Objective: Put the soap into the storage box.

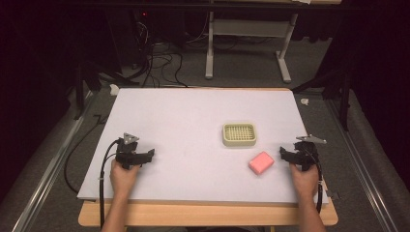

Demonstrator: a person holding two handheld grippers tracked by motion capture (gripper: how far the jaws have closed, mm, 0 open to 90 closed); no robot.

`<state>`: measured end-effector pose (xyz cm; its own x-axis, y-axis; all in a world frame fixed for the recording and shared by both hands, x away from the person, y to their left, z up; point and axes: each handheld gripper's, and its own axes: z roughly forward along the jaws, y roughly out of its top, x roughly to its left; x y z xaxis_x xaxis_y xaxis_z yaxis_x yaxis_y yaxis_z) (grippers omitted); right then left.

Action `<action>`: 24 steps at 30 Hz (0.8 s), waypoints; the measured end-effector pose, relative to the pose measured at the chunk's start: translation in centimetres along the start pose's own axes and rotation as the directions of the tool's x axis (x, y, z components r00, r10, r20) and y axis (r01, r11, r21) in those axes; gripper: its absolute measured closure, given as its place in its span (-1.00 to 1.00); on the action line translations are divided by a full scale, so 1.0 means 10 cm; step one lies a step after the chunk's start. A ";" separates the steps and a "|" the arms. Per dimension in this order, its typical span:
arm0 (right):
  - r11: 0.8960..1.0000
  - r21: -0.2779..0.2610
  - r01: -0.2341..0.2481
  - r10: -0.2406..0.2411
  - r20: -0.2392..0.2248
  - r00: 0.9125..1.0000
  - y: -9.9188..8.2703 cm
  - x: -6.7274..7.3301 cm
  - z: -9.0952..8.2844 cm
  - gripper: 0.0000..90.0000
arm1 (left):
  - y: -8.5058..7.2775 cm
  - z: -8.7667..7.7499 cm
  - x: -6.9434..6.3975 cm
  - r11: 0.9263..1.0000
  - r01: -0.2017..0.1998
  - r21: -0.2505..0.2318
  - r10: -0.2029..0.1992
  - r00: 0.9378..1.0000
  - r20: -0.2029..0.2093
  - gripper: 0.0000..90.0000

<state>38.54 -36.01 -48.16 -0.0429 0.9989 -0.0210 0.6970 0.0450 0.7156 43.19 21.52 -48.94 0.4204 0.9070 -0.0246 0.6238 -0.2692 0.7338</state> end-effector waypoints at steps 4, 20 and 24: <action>1.000 0.000 0.003 -0.003 0.003 1.000 0.00 0.00 0.00 -0.49 | 0.00 0.00 0.00 1.000 -0.001 -0.001 0.001 1.000 -0.001 -0.64; 1.000 0.002 0.008 -0.008 0.006 1.000 0.00 0.00 0.00 -0.49 | 0.00 0.00 0.00 1.000 0.000 0.001 0.000 1.000 -0.001 -0.64; 1.000 0.006 -0.001 0.001 0.002 1.000 0.01 0.00 0.00 -0.49 | 0.00 0.00 0.00 1.000 0.000 0.001 0.000 1.000 0.000 -0.64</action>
<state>38.61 -35.98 -48.10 -0.0407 0.9989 -0.0213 0.7014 0.0437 0.7114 43.20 21.54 -48.93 0.4203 0.9071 -0.0249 0.6249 -0.2694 0.7328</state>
